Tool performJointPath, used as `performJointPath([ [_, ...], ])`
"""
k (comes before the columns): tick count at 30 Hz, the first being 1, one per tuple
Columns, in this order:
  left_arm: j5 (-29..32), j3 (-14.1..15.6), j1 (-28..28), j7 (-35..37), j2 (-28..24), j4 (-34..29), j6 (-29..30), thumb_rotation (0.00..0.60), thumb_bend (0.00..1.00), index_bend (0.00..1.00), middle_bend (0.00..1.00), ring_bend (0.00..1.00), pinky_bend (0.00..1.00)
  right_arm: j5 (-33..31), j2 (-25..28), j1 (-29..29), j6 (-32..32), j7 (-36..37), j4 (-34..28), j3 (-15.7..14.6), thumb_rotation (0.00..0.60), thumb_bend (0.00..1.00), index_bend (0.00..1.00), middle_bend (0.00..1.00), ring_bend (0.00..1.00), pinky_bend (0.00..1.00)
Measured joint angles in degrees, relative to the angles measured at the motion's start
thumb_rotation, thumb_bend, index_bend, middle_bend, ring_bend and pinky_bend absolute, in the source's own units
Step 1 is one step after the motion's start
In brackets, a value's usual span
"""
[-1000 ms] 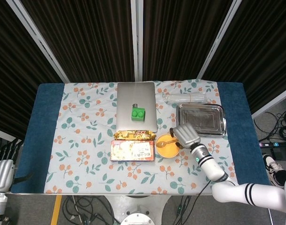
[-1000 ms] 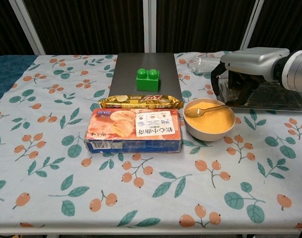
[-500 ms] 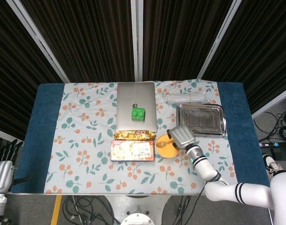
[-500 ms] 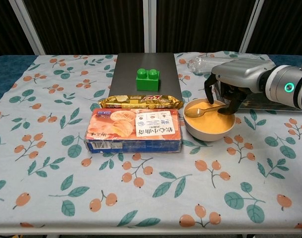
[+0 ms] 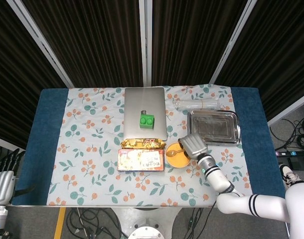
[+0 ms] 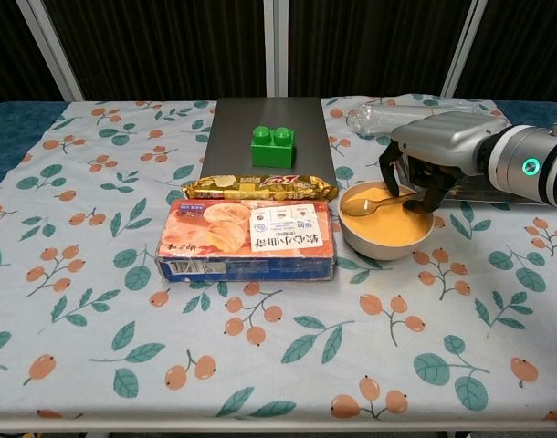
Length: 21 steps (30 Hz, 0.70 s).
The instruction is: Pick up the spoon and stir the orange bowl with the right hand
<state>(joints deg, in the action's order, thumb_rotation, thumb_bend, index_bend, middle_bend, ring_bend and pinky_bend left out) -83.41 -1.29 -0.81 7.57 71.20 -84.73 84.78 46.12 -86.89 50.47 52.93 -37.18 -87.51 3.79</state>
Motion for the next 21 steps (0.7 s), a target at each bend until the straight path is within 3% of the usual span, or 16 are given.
performJointPath([
  [13,0.0,0.1,0.1,0.2,0.0,0.2,-0.1,0.6,0.11,0.11,0.08,0.03,0.07,-1.5,0.3,0.8,-0.2,-2.2,-0.3,-0.1,0.6,0.41,0.58,0.95,0.92,1.0],
  [21,-0.2,0.0,0.1,-0.1,-0.2,-0.2,0.2,0.6,0.11,0.11,0.08,0.03,0.07,-1.3,4.0,2.3,0.7,-6.6,-3.5,-0.3,0.6,0.47,0.6,0.95,0.92,1.0],
])
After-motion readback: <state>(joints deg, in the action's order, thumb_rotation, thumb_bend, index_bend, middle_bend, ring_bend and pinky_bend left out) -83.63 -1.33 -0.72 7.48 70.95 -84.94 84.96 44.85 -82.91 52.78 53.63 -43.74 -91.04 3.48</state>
